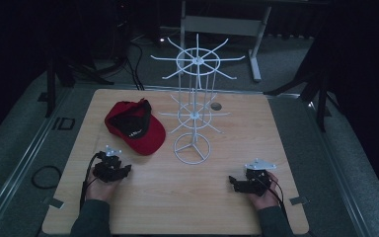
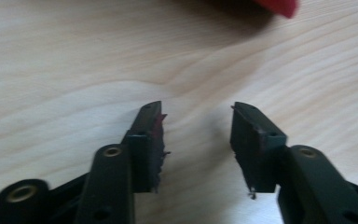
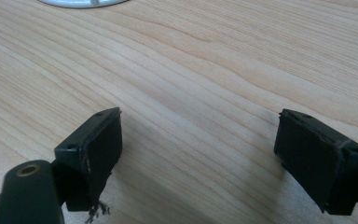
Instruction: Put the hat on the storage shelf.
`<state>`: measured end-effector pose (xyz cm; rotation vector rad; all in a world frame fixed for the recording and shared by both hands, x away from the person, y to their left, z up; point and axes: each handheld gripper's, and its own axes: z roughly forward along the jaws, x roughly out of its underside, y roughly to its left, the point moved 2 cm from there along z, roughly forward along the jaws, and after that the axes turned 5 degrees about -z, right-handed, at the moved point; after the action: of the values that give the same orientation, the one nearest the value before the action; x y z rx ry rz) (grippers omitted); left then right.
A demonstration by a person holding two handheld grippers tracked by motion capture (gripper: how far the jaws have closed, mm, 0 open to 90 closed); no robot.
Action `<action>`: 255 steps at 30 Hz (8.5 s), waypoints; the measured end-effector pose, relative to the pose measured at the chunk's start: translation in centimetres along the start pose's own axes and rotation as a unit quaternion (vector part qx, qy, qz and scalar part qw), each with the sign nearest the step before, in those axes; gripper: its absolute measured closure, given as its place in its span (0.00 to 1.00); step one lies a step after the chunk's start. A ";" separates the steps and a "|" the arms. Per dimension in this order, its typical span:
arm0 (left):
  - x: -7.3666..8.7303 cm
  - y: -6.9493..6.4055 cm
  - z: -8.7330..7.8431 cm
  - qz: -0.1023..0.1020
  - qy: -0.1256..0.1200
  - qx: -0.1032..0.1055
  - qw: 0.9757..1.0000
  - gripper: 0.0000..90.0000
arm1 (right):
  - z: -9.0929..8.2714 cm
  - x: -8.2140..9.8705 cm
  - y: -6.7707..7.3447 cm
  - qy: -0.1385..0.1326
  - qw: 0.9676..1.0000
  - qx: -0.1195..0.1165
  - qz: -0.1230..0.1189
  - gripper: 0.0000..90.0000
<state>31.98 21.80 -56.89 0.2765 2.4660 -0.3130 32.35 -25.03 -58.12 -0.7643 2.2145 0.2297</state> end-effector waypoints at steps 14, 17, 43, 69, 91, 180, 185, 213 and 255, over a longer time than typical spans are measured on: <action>-2.8 -1.5 -1.2 -0.027 -0.043 0.040 0.998 0.49 | 0.1 -0.1 0.0 0.000 1.000 0.001 0.000 0.17; -3.4 -1.8 -1.0 -0.035 -0.047 0.041 0.997 0.44 | 0.1 -0.1 0.0 0.000 1.000 0.001 0.000 0.17; -7.1 -1.0 4.4 -0.094 -0.011 0.072 0.993 0.50 | 0.2 -0.2 0.0 0.000 1.000 0.001 0.000 0.17; -5.6 -1.2 3.0 -0.038 -0.095 0.027 0.994 0.95 | 0.2 -0.2 0.0 0.000 1.000 0.000 0.000 0.17; -5.2 -1.5 2.2 -0.044 -0.123 0.038 0.991 0.96 | 0.2 -0.2 0.0 0.000 1.000 -0.001 0.000 0.17; -9.6 -0.9 -7.3 -0.056 -0.236 0.006 0.970 0.96 | 0.2 -0.2 -0.1 -0.001 1.000 0.000 -0.002 0.17; -9.7 -1.1 -7.7 -0.057 -0.240 0.007 0.969 0.96 | 0.2 -0.2 -0.1 -0.001 1.000 0.000 -0.001 0.17; -10.9 -1.6 -9.7 -0.053 -0.256 0.013 0.965 0.96 | 0.2 -0.2 -0.1 0.000 1.000 0.000 -0.001 0.17; -13.8 -2.1 -13.1 -0.053 -0.280 0.031 0.958 0.96 | 0.2 -0.2 0.0 -0.001 1.000 0.000 0.000 0.17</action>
<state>34.77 21.94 -37.92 0.0639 1.9141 -0.4468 32.61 -24.90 -58.11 -0.7646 2.2117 0.2305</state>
